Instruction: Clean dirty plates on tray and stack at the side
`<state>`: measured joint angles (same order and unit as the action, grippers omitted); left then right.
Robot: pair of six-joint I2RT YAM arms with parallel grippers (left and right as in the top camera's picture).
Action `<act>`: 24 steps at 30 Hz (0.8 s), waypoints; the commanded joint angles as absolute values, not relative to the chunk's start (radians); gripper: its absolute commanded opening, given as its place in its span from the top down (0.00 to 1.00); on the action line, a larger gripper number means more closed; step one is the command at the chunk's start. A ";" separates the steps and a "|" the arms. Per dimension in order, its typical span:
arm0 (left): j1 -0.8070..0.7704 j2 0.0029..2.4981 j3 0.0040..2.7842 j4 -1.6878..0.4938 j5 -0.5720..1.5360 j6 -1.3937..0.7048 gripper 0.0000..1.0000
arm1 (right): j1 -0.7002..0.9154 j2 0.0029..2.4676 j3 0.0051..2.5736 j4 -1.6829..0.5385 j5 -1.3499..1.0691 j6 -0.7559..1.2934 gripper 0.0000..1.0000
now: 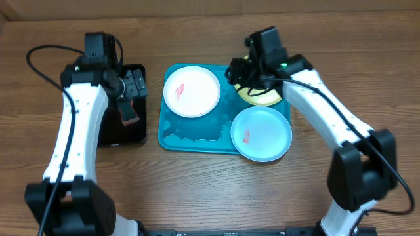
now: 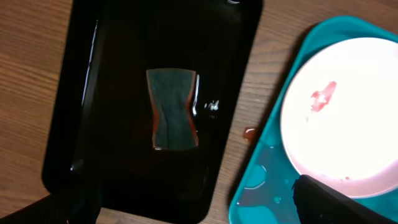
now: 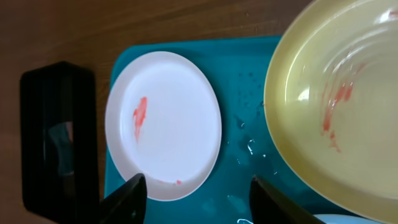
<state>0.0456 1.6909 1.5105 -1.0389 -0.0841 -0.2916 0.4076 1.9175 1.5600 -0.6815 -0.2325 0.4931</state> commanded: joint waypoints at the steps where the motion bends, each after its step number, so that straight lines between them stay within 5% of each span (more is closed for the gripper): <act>1: 0.046 1.732 1.579 -1.052 -0.131 -0.364 0.02 | 0.427 1.959 1.606 -0.672 -0.175 0.538 0.47; 24: 0.046 1.752 1.580 -1.015 -0.141 -0.336 0.00 | 0.539 2.106 1.605 -0.584 0.005 0.686 0.65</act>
<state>0.0456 1.7416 1.5528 -1.0176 -0.1249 -0.3412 0.5182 2.1086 1.5745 -0.5907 -0.0769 0.6567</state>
